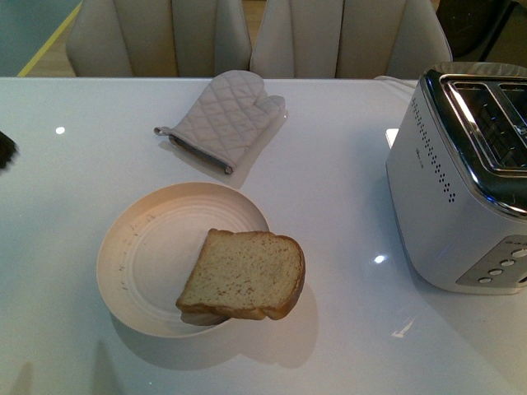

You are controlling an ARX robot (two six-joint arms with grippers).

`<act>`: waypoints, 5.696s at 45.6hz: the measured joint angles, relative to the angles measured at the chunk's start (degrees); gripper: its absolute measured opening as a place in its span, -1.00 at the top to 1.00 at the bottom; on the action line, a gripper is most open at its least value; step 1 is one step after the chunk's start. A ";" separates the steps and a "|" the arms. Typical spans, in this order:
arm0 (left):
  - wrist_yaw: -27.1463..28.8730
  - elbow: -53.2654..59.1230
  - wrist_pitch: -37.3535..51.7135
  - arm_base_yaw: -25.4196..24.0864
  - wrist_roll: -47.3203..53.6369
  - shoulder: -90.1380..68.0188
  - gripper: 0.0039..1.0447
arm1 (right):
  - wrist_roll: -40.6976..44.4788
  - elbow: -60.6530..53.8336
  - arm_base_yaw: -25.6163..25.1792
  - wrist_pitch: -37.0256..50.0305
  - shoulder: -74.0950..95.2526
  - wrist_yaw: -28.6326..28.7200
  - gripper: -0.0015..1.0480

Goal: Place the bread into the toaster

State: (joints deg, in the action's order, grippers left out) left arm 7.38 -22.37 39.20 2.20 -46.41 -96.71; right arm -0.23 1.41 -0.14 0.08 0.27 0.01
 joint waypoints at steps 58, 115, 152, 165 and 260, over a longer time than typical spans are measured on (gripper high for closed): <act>-7.39 21.68 -13.99 -2.10 45.75 71.25 0.95 | 0.00 0.00 0.00 0.00 0.00 -0.02 -0.83; -7.39 21.66 -39.10 -2.10 45.79 96.35 0.05 | 0.00 0.00 0.00 0.00 0.00 -0.02 -0.83; -7.37 21.66 -39.12 -2.10 45.90 96.41 -0.87 | -21.86 30.53 18.99 21.11 84.65 1.51 -0.83; -7.37 21.66 -39.12 -2.10 45.90 96.41 -0.87 | -33.83 36.24 21.66 30.80 105.77 10.86 -0.83; -7.37 21.66 -39.12 -2.10 45.92 96.41 -0.87 | -45.66 43.06 19.12 30.18 112.02 15.21 0.93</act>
State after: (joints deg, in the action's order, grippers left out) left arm 0.01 -0.71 0.08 0.10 -0.49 -0.30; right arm -45.89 44.47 18.98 30.26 112.29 15.22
